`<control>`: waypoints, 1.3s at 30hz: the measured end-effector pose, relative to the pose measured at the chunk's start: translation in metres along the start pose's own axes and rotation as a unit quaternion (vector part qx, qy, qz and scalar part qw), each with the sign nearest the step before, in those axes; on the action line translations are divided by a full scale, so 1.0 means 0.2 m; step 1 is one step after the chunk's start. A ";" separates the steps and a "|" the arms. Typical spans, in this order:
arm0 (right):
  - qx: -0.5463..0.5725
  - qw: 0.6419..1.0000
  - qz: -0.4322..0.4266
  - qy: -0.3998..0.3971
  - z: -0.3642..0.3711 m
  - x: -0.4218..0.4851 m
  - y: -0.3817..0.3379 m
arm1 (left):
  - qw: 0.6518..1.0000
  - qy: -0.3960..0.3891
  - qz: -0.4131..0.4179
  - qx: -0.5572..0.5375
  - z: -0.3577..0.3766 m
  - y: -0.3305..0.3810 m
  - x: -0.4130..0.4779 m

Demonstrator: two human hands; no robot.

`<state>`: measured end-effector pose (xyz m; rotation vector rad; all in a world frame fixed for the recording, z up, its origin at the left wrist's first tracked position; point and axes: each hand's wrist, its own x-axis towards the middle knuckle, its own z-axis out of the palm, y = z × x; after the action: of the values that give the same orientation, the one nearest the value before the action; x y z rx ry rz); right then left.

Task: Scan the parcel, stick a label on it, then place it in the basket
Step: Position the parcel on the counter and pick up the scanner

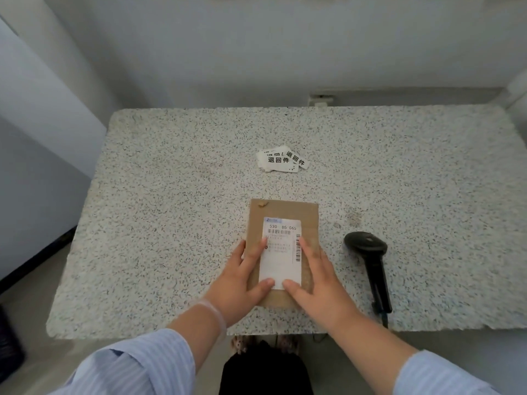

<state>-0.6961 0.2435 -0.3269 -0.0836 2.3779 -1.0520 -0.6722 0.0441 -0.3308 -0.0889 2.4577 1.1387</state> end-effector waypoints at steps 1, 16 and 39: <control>0.007 1.000 -0.003 0.007 -0.01 0.01 -0.01 | 1.000 0.006 0.004 -0.011 0.00 0.01 0.01; 0.006 0.989 -0.101 0.109 -0.32 0.08 -0.34 | 0.987 0.109 0.108 -0.041 -0.31 0.30 0.13; 0.050 0.971 0.199 0.123 -0.43 0.05 0.34 | 0.990 0.120 0.028 -0.062 -0.20 0.21 0.17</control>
<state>-0.7365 0.3463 -0.3303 0.5676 2.4065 -1.0272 -0.7260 0.0460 -0.2916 -0.2059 2.6094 1.3770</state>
